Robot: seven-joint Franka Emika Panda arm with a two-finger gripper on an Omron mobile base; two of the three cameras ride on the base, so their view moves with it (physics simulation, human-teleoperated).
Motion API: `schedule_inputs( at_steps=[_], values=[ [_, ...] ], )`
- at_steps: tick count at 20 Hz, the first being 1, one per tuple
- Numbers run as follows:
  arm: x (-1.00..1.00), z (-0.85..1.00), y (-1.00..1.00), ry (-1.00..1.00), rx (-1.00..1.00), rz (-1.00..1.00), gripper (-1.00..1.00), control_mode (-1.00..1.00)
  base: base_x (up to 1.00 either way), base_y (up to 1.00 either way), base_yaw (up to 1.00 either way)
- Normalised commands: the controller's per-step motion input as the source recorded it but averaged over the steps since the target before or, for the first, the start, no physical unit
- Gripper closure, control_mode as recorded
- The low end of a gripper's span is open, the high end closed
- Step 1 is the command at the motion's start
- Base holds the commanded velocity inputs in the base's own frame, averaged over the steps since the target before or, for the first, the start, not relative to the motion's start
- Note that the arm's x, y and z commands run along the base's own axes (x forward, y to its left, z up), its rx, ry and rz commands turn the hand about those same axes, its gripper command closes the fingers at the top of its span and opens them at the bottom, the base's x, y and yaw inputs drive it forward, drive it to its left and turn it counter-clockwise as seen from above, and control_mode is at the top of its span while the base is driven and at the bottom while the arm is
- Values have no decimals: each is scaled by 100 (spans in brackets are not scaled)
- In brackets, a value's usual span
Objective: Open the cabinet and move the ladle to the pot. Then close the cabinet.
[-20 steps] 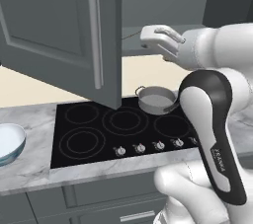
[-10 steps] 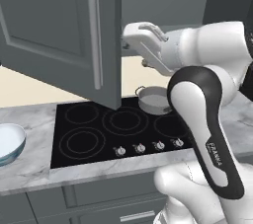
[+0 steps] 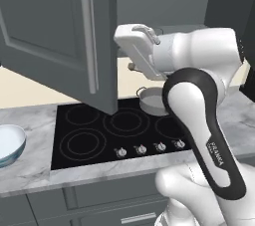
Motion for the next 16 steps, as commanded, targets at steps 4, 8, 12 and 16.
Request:
schedule_inputs(
  at_steps=[4,8,12,16],
  values=[
    [0,-5,49,1,5,10,-100,-100,0,0,0],
    [0,-3,57,2,3,9,-100,-100,0,0,0],
    [0,0,44,0,1,5,-100,-100,0,0,0],
    [0,6,-1,0,0,-2,-100,-100,0,0,0]
  ],
)
